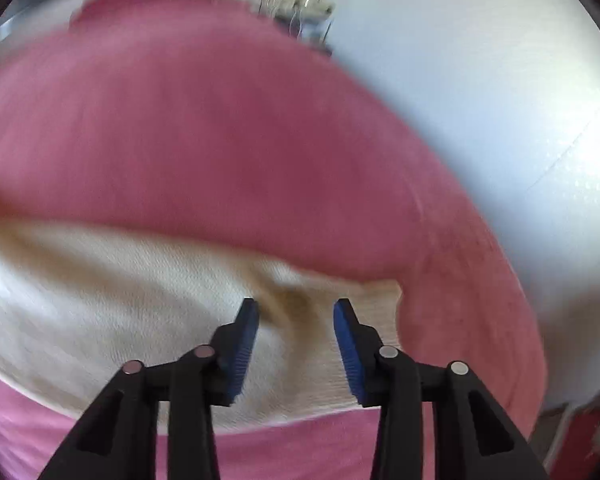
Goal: Fold clothes
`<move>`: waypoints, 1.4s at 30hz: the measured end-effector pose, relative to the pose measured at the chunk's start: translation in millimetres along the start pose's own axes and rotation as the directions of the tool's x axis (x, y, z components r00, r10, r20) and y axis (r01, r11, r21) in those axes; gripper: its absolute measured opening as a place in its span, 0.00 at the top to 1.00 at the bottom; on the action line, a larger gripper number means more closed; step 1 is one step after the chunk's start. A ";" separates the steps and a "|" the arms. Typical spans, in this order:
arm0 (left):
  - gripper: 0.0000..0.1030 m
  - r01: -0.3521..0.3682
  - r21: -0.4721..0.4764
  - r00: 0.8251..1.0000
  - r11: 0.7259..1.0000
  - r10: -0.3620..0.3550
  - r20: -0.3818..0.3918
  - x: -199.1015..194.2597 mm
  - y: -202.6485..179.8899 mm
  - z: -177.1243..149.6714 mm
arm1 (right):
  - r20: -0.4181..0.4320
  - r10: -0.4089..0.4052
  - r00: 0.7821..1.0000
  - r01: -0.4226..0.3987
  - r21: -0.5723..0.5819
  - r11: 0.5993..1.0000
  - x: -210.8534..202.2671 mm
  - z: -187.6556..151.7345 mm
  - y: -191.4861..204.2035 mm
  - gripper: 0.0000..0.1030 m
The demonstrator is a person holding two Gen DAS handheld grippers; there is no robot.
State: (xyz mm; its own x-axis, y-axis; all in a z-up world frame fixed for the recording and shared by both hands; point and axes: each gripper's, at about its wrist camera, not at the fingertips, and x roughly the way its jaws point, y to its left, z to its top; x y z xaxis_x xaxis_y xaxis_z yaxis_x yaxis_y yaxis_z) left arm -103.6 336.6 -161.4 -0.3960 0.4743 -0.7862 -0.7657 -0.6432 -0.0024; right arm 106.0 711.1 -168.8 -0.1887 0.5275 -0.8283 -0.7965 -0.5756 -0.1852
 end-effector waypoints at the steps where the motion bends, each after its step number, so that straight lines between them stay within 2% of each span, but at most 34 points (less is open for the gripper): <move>1: 0.27 0.004 -0.006 1.000 1.000 -0.004 0.005 -0.6 0.6 -1.3 | 0.057 0.094 0.994 -0.095 0.021 0.995 -17.8 2.8 13.5 0.62; 2: 0.26 0.005 -0.007 1.000 1.000 -0.005 0.008 -2.5 -0.5 -3.8 | 0.088 0.215 0.973 -0.216 -0.008 0.976 -32.7 4.5 36.0 0.62; 3: 0.25 0.003 -0.007 1.000 1.000 -0.003 0.010 -3.4 -0.7 -6.1 | 0.091 0.325 0.941 -0.319 -0.075 0.945 -46.5 4.6 69.0 0.62; 4: 0.25 0.001 -0.006 1.000 1.000 -0.001 0.012 -4.2 -0.8 -8.5 | 0.086 0.429 0.899 -0.415 -0.142 0.898 -60.1 4.6 102.4 0.62; 6: 0.25 -0.002 -0.005 1.000 1.000 0.002 0.014 -5.6 -1.4 -13.4 | 0.015 0.563 0.826 -0.535 -0.291 0.793 -75.2 -3.0 179.4 0.62; 8: 0.25 0.006 -0.012 1.000 1.000 -0.005 0.015 -6.3 0.2 -15.0 | -0.082 0.661 0.746 -0.631 -0.404 0.662 -83.5 -14.0 252.0 0.62; 9: 0.25 0.013 -0.017 1.000 1.000 -0.012 0.016 -4.9 1.2 -15.0 | -0.129 0.664 0.737 -0.645 -0.428 0.633 -79.1 -16.0 272.6 0.62; 10: 0.24 0.017 -0.021 1.000 1.000 -0.017 0.017 -4.9 1.9 -15.6 | -0.186 0.637 0.748 -0.639 -0.460 0.616 -69.6 -13.9 296.0 0.63; 12: 0.24 0.025 -0.029 1.000 0.999 -0.024 0.018 -5.1 3.1 -16.9 | -0.221 0.511 0.831 -0.536 -0.563 0.629 -45.4 -22.4 317.0 0.64; 13: 0.24 0.029 -0.033 0.999 0.999 -0.028 0.019 -5.2 3.7 -17.6 | -0.201 0.524 0.828 -0.531 -0.583 0.615 -40.0 -24.1 312.6 0.69; 14: 0.24 0.033 -0.037 0.999 0.999 -0.032 0.020 -5.4 4.4 -18.3 | -0.178 0.538 0.824 -0.540 -0.538 0.648 -33.2 -18.5 298.9 0.77; 15: 0.24 0.030 -0.036 0.999 0.999 -0.030 0.019 -3.7 3.7 -17.7 | -0.164 0.522 0.837 -0.527 -0.497 0.689 -27.8 -13.3 289.1 0.94; 16: 0.24 0.027 -0.036 0.999 0.999 -0.026 0.019 -1.8 2.8 -17.0 | -0.157 0.517 0.842 -0.527 -0.448 0.722 -23.1 -7.1 277.9 1.00; 17: 0.24 0.024 -0.034 1.000 0.999 -0.023 0.018 -1.2 2.0 -16.7 | -0.167 0.533 0.830 -0.551 -0.404 0.730 -21.2 -2.3 269.1 1.00; 18: 0.24 0.023 -0.034 1.000 0.999 -0.022 0.019 -1.2 1.6 -16.4 | -0.174 0.569 0.803 -0.590 -0.364 0.721 -23.7 1.8 260.5 0.94; 19: 0.24 0.026 -0.037 0.999 0.999 -0.025 0.019 -1.2 2.0 -16.3 | -0.140 0.599 0.788 -0.606 -0.346 0.716 -32.0 5.3 248.4 0.79; 22: 0.24 0.038 -0.046 0.999 0.998 -0.037 0.022 -0.7 3.3 -16.1 | -0.007 0.609 0.793 -0.582 -0.306 0.754 -51.2 13.4 197.6 0.78; 23: 0.24 0.037 -0.045 0.999 0.998 -0.036 0.023 -0.4 3.0 -15.9 | 0.024 0.575 0.818 -0.546 -0.283 0.788 -50.2 16.7 174.9 0.78; 24: 0.24 0.035 -0.044 0.999 0.998 -0.034 0.023 0.0 2.4 -15.7 | 0.037 0.500 0.865 -0.474 -0.269 0.839 -44.6 19.4 156.6 0.78; 25: 0.24 0.035 -0.044 0.999 0.998 -0.034 0.023 0.3 2.0 -15.4 | 0.038 0.431 0.902 -0.408 -0.258 0.876 -35.0 31.3 131.9 0.78; 26: 0.24 0.035 -0.044 0.999 0.998 -0.034 0.024 0.6 1.7 -15.2 | 0.028 0.372 0.928 -0.355 -0.237 0.904 -24.6 29.1 113.4 0.78; 27: 0.24 0.035 -0.044 0.999 0.998 -0.034 0.024 0.9 1.4 -14.9 | 0.016 0.311 0.950 -0.301 -0.216 0.929 -14.1 26.9 94.7 0.78; 29: 0.24 0.035 -0.043 0.999 0.998 -0.033 0.026 -1.7 3.7 -16.8 | -0.039 0.238 0.970 -0.242 -0.162 0.957 8.6 21.0 58.2 0.78; 31: 0.23 0.032 -0.040 0.999 0.999 -0.031 0.026 -2.4 2.2 -18.9 | -0.122 0.179 0.976 -0.194 -0.129 0.972 36.2 12.1 20.4 0.77; 33: 0.23 0.031 -0.038 0.999 0.999 -0.030 0.025 -2.9 0.7 -19.5 | -0.093 0.228 0.969 -0.237 -0.102 0.966 48.4 8.1 -2.5 0.77; 35: 0.23 0.033 -0.039 0.999 0.999 -0.032 0.026 -3.3 0.0 -20.2 | -0.082 0.078 0.994 -0.087 -0.114 0.990 56.9 12.3 -16.0 0.77; 40: 0.22 0.019 -0.031 1.000 0.999 -0.018 0.022 -2.2 -5.8 -21.5 | -0.118 0.050 0.992 -0.052 -0.016 0.999 81.7 19.7 -59.6 0.77; 42: 0.22 0.015 -0.028 1.000 0.999 -0.015 0.021 8.4 -9.9 -15.6 | -0.117 -0.064 0.991 0.062 -0.022 0.998 83.1 19.5 -70.3 0.76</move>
State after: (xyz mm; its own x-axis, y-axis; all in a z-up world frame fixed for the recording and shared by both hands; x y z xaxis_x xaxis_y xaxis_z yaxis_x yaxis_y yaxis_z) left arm -91.5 337.6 -177.6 -0.3952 0.4964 -0.7729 -0.7572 -0.6525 -0.0319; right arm 135.1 807.6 -214.3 -0.0691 0.4865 -0.8709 -0.7935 -0.5560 -0.2476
